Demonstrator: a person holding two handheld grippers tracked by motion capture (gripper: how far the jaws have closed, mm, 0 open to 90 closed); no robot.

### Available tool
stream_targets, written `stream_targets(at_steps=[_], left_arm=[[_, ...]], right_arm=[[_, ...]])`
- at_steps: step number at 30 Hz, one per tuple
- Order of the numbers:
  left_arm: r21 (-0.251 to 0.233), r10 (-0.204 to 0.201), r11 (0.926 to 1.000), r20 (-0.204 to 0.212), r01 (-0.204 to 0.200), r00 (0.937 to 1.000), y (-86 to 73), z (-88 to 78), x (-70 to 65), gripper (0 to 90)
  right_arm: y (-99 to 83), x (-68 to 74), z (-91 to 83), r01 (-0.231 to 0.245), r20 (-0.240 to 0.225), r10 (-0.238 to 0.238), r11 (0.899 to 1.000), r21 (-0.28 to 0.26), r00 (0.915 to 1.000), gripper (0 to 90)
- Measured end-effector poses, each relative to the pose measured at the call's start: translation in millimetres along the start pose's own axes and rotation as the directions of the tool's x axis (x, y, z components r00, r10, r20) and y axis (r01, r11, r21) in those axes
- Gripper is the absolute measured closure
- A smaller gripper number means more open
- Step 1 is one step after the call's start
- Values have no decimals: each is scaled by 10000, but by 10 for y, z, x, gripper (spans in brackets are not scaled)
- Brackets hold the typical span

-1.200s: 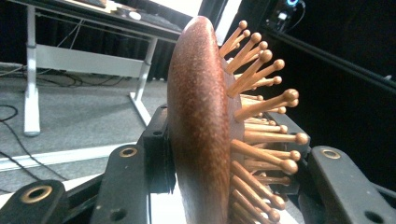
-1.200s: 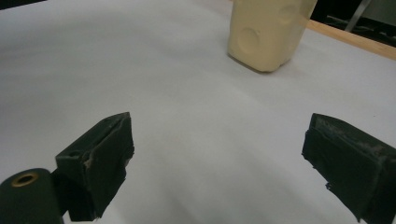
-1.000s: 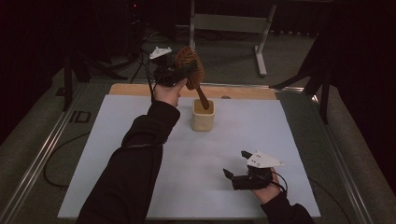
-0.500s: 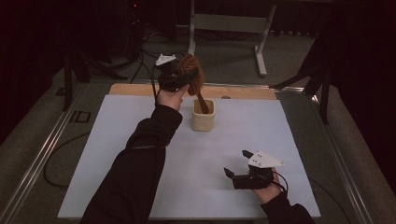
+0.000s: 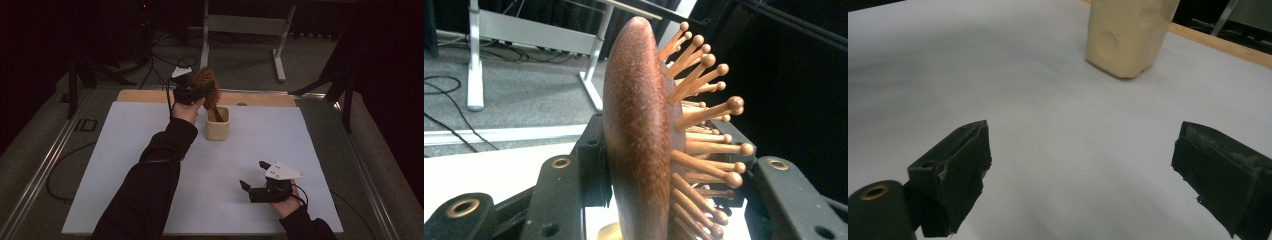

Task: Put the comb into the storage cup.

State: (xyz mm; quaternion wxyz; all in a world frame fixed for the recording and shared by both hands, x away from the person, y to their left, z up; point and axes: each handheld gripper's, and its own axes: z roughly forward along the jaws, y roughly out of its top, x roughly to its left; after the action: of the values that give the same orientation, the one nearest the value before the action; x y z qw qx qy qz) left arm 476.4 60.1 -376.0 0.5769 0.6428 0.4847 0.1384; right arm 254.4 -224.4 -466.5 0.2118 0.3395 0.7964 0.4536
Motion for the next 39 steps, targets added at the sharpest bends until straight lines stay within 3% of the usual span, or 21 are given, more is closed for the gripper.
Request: stream_targets(at_steps=[24, 30, 39], left_arm=[[496, -402, 9980, 181, 393, 9990, -190, 112, 97, 527], [611, -319, 9977, 226, 304, 9992, -253, 150, 115, 526], [713, -512, 9962, 223, 495, 9984, -260, 153, 202, 500]], right_arm=[[-8, -13, 8, -27, -77, 28, 10000, 57, 10000, 81], [-9, -11, 16, -84, -118, 85, 9999, 60, 9999, 82], [-9, -10, 17, -101, -143, 101, 9999, 55, 9998, 81]])
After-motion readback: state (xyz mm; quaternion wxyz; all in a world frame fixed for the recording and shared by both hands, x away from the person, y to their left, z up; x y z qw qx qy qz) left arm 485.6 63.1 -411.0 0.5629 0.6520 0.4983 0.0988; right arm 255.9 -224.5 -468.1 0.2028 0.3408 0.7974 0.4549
